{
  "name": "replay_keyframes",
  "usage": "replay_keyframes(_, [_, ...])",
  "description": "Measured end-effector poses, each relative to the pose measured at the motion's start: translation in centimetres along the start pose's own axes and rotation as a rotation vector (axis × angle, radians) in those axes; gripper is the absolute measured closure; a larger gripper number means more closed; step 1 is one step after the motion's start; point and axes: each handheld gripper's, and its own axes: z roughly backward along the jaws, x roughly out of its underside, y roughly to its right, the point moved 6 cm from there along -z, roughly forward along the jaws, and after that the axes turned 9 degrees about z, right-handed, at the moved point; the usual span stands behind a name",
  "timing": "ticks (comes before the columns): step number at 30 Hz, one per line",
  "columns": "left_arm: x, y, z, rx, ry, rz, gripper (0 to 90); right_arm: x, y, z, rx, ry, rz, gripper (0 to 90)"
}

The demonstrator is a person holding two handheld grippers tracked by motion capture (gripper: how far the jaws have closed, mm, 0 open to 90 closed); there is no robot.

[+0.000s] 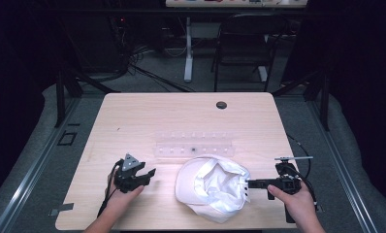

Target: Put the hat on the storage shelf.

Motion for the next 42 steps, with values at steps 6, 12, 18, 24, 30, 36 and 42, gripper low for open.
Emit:
replay_keyframes(6, [0.0, 0.1, 0.0, -0.002, 0.002, -0.006, 47.8, -0.2, -0.6, -0.8, -0.029, -0.038, -0.008, 48.5])
replay_keyframes(12, [0.1, 0.2, -0.1, -0.009, -0.001, -0.018, 47.7, -0.2, -0.9, -1.9, -0.046, -0.056, -0.017, 48.5])
replay_keyframes(18, [0.1, 0.3, -0.1, -0.008, -0.001, -0.021, 47.7, 0.0, -1.0, -2.7, -0.094, -0.067, -0.049, 47.9])
replay_keyframes(24, [0.1, 0.3, -0.1, -0.008, -0.005, -0.023, 47.7, -0.1, -1.2, -3.2, -0.127, -0.055, -0.075, 48.4])
replay_keyframes(30, [0.1, 0.4, -0.2, -0.010, -0.005, -0.028, 47.7, 0.1, -1.5, -4.0, -0.123, -0.091, -0.064, 48.2])
replay_keyframes(36, [0.2, 0.4, -0.2, -0.010, -0.007, -0.027, 47.7, 0.1, -2.0, -4.5, -0.125, -0.104, -0.061, 48.4])
replay_keyframes(42, [0.2, 0.5, -0.2, -0.011, -0.007, -0.028, 47.7, -0.8, -2.8, -3.4, -0.130, -0.066, -0.085, 50.5])
